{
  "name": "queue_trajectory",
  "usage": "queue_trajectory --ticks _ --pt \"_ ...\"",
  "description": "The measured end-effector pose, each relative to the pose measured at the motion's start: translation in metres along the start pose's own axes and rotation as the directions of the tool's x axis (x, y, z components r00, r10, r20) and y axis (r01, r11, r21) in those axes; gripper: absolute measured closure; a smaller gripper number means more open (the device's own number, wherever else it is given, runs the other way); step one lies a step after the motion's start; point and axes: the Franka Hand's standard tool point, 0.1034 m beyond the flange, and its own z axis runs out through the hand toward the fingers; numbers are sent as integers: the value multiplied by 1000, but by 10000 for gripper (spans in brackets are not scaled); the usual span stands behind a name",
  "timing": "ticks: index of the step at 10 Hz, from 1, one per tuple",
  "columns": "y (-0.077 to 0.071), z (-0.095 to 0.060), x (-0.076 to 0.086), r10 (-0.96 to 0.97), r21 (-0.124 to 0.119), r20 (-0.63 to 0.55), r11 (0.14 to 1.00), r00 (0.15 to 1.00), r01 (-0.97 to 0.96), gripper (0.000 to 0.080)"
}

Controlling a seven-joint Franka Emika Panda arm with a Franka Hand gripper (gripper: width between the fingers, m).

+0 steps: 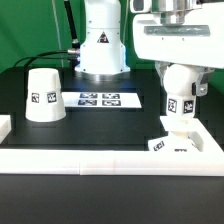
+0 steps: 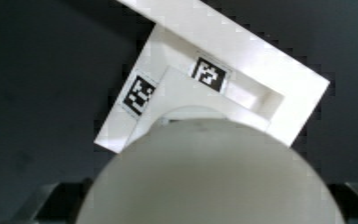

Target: Assemble lamp

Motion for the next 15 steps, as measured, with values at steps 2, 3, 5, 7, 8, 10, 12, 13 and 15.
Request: queue_trajectory --ticks 2,3,5,7,8,10,12,13,15 --pt "0 0 0 -47 0 0 999 999 47 220" --pt "0 0 -1 -48 0 0 999 999 48 119" --pt "0 0 -2 -232 -8 0 973 973 232 103" --pt "0 0 0 -465 -8 0 885 885 465 101" --pt "0 -1 2 -556 -7 -1 831 831 556 101" --pt "0 -1 2 -670 -8 -1 742 742 670 101" --pt "0 -1 3 -763 -11 0 646 646 763 101" --pt "0 -2 4 -830 -18 -1 557 557 830 101" --pt "-2 -3 5 -912 -33 -3 409 410 912 101"
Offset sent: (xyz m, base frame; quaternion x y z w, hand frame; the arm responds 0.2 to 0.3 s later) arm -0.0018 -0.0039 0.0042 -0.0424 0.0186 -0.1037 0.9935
